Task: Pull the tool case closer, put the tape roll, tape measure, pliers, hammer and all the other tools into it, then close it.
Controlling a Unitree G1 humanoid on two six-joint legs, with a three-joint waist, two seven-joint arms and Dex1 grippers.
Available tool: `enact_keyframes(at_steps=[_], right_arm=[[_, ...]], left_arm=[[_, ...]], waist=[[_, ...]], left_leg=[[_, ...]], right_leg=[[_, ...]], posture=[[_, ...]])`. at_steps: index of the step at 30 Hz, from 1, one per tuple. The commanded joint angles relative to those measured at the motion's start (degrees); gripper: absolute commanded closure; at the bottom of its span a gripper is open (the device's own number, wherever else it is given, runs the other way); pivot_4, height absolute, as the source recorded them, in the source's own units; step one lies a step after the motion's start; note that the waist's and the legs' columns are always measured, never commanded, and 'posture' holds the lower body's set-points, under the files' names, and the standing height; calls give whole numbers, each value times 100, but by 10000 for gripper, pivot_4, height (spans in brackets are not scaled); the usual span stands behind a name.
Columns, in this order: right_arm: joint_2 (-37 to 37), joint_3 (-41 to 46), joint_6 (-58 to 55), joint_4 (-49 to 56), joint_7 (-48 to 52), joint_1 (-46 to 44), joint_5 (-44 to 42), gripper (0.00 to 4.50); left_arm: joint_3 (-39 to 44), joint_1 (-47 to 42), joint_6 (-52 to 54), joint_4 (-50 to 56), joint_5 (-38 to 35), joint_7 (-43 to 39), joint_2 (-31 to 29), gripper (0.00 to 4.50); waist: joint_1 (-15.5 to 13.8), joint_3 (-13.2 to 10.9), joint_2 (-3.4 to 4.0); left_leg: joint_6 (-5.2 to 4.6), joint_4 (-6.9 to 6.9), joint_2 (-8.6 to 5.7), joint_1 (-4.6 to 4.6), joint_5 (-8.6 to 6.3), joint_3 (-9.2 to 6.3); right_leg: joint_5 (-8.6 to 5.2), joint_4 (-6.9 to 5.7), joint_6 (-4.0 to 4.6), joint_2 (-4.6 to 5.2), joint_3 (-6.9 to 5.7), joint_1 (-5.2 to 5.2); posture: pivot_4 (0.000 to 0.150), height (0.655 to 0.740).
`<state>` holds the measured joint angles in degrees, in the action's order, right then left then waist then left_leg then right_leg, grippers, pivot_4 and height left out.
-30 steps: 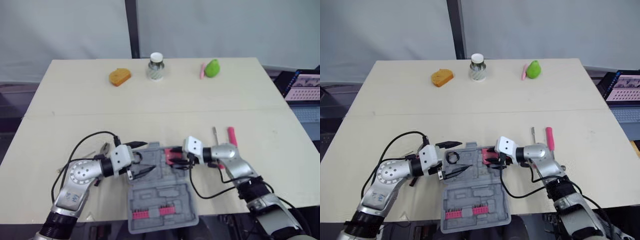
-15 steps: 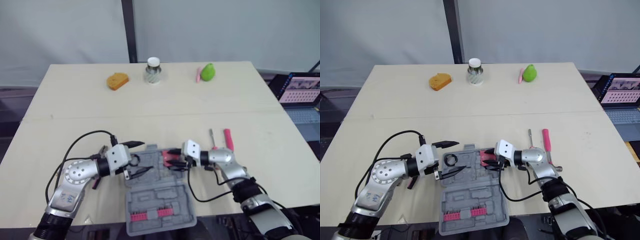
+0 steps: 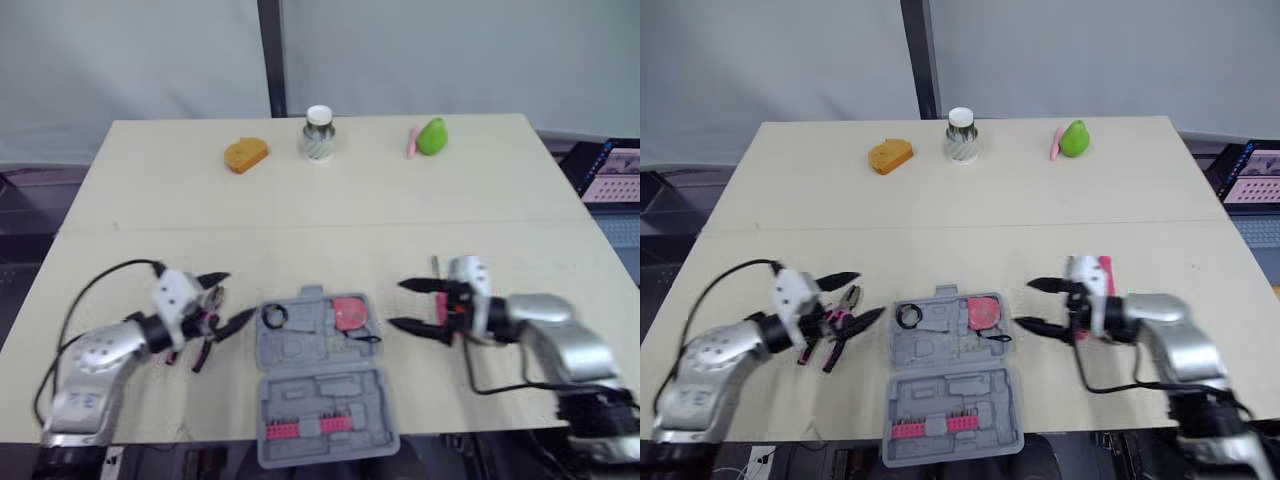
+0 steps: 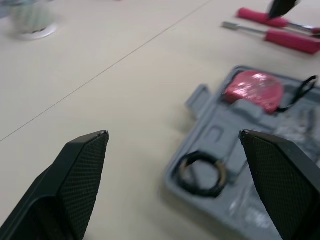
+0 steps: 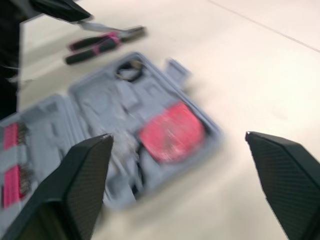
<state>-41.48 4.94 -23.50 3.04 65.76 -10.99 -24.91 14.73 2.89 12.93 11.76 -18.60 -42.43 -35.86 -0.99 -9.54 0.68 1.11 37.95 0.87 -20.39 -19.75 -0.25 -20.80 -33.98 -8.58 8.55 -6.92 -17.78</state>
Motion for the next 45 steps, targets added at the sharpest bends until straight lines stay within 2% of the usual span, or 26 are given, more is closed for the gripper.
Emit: enact_keyframes(at_steps=[1, 6, 13, 19, 26, 29, 35, 40, 45], right_arm=[[-386, 856, 97, -345, -59, 527, -126, 752], [-706, 1551, 689, -1639, -184, 836, 83, 752], [-873, 1849, 1610, -3435, -360, 523, 373, 752], [-895, 1774, 1894, -3771, -266, 447, 424, 752], [-893, 1750, 1903, -3681, -281, 418, 441, 752], [-861, 1725, 1781, -3416, -261, 454, 385, 752], [-744, 1535, 995, -1853, -190, 690, 24, 752], [-609, 1207, 191, -226, -306, 719, -395, 752], [-523, 1148, -324, 748, -582, 850, -626, 752]], left_arm=[[1030, 503, -90, -349, -107, 222, -157, 0], [2003, 1024, -511, -1288, -27, 245, -396, 0], [2671, 1347, -1193, -2345, 66, 314, -607, 0], [2641, 1377, -1349, -2518, 86, 321, -664, 0], [2419, 1273, -1245, -2344, 129, 403, -636, 0], [2289, 1264, -1178, -2221, 138, 395, -624, 0], [1883, 1273, -1084, -1901, 204, 219, -644, 0], [1241, 971, -1179, -1766, 444, -13, -738, 0], [461, 471, -1152, -1309, 458, -329, -646, 0]], waist=[[2, -9, -8], [-13, -31, -32], [-16, -43, -44], [-12, -45, -45], [-8, -45, -46], [-8, -46, -46], [-11, -46, -46], [-23, -46, -46], [-74, -50, -53]], left_leg=[[-2, -1, 0, 1, -1, 6], [-4, 0, 2, 8, -2, 20], [-4, 0, 4, 8, -3, 32], [-3, -2, 6, 5, -3, 48], [-2, -6, 8, -5, -3, 77], [-2, -6, 8, -5, -3, 82], [-2, -6, 9, -5, -3, 84], [-2, -6, 9, -5, -3, 83], [-2, 3, 5, -12, -3, 75]], right_leg=[[0, 2, 0, 0, 3, 0], [1, 2, -2, 1, 13, 0], [1, -1, -2, 1, 24, -11], [1, -9, -2, 2, 40, -29], [1, -30, -2, 1, 65, -68], [1, -32, -2, 2, 70, -72], [1, -40, -2, 2, 73, -76], [1, -44, -2, 1, 74, -79], [1, -50, -2, 4, 73, -80]], posture=[[1500, 7400], [1500, 7400], [1500, 7400], [1500, 7400], [1500, 7400], [1500, 7400], [1500, 7400], [1500, 7400], [1500, 7400]])
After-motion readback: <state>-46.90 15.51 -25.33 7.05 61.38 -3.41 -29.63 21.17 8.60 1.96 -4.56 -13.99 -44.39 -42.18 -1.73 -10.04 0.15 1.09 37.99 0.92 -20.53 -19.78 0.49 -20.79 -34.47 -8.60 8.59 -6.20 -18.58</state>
